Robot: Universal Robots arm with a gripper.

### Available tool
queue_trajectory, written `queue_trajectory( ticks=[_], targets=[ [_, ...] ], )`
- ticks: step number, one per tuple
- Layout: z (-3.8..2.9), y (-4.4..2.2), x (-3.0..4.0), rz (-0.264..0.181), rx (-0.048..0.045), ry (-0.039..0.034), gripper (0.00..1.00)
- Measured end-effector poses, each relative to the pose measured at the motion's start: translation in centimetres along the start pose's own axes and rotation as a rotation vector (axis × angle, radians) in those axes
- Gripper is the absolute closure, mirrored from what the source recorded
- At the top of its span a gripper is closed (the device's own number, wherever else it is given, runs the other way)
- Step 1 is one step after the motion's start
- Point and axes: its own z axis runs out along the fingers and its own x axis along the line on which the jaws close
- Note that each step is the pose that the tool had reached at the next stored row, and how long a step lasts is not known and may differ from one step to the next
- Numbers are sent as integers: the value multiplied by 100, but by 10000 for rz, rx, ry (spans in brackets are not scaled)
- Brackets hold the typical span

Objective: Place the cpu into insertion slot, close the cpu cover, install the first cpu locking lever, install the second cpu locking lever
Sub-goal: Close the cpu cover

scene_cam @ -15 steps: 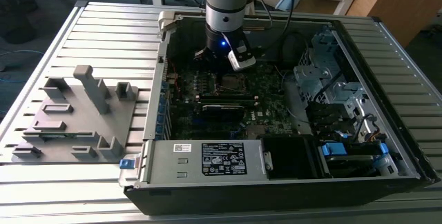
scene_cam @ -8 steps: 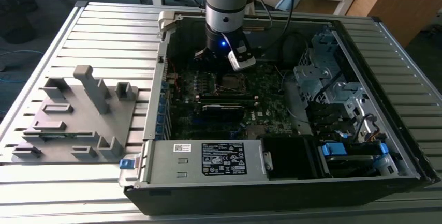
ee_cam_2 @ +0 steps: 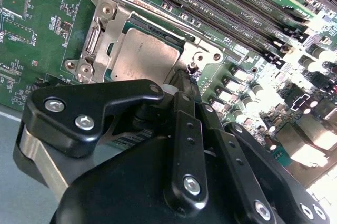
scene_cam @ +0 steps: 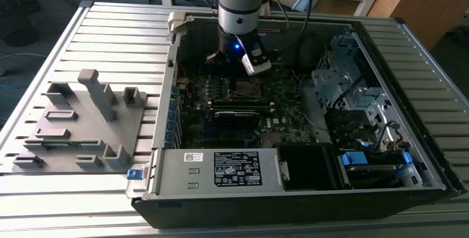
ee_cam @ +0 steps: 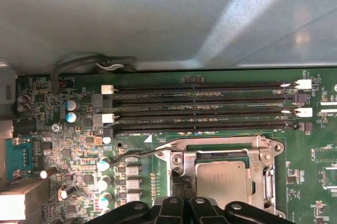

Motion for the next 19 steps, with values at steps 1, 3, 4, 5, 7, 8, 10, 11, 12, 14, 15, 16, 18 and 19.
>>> queue_trajectory(
  ticks=[1,3,4,5,7,8,10,11,12,14,15,16,18,19],
  targets=[
    [0,0,0,0,0,0,89],
    [1,0,0,0,-1,-1,89],
    [1,0,0,0,-1,-1,89],
    [0,0,0,1,-2,-2,89],
    [-13,3,-2,1,-16,-11,89],
    [-26,2,-1,1,-9,-6,89],
    [-56,0,-1,1,-3,-2,89],
    [-73,0,-1,1,-2,-2,89],
    [-92,0,-1,1,-1,-1,89],
    [-137,0,-1,1,-2,-2,89],
    [-159,0,-2,0,-2,-2,89],
    [-177,-1,-2,0,-1,-2,89],
    [-186,0,-2,0,-3,-2,89],
    [-185,0,-3,0,-4,-3,89]
  ],
)
